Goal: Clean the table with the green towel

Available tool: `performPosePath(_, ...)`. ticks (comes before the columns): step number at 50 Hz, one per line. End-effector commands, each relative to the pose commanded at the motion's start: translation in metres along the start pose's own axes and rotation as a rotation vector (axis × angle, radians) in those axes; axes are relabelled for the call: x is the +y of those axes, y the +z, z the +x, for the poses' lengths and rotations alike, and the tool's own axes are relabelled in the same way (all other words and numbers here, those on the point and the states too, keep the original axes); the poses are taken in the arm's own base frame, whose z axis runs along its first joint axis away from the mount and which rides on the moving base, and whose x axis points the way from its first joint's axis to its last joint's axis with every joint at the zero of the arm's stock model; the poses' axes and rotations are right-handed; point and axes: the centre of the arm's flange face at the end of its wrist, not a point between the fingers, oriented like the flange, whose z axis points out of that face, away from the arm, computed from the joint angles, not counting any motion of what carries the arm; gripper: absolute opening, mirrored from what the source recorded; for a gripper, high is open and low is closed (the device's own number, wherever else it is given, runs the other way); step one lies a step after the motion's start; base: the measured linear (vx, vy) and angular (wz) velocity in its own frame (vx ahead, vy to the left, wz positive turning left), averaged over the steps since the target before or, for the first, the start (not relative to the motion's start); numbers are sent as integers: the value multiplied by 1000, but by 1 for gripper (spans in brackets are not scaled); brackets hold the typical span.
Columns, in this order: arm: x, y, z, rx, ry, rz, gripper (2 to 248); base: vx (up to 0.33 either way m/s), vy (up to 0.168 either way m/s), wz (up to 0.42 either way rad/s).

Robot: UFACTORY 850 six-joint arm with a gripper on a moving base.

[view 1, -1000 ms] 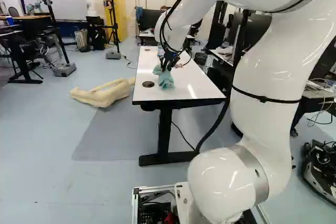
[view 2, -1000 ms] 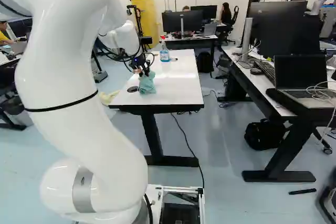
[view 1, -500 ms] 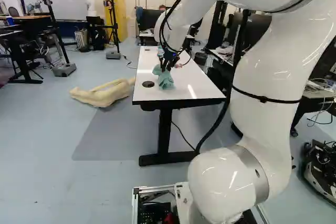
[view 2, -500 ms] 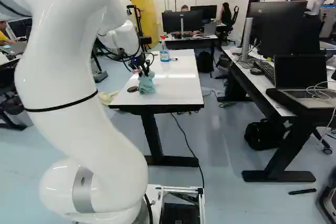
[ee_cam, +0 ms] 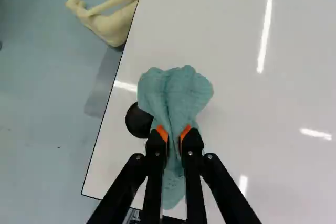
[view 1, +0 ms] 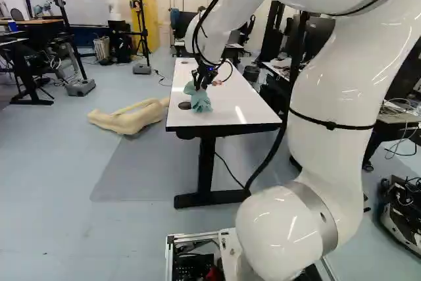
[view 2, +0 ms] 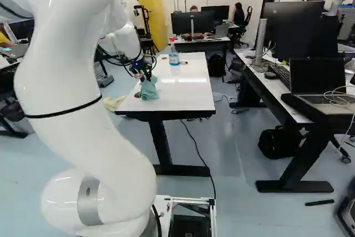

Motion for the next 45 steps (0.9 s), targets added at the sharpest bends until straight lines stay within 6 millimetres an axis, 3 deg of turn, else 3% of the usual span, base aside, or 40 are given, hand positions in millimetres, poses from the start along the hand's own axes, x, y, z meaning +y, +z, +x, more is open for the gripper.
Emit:
performPosePath(32,-45,1,1,1,-70,42,44,0,0,0)
performPosePath(40,-51,1,1,2,-79,48,44,0,0,0)
performPosePath(41,-52,1,1,2,-80,48,56,0,0,0)
performPosePath(45,-52,1,1,2,-80,48,56,0,0,0)
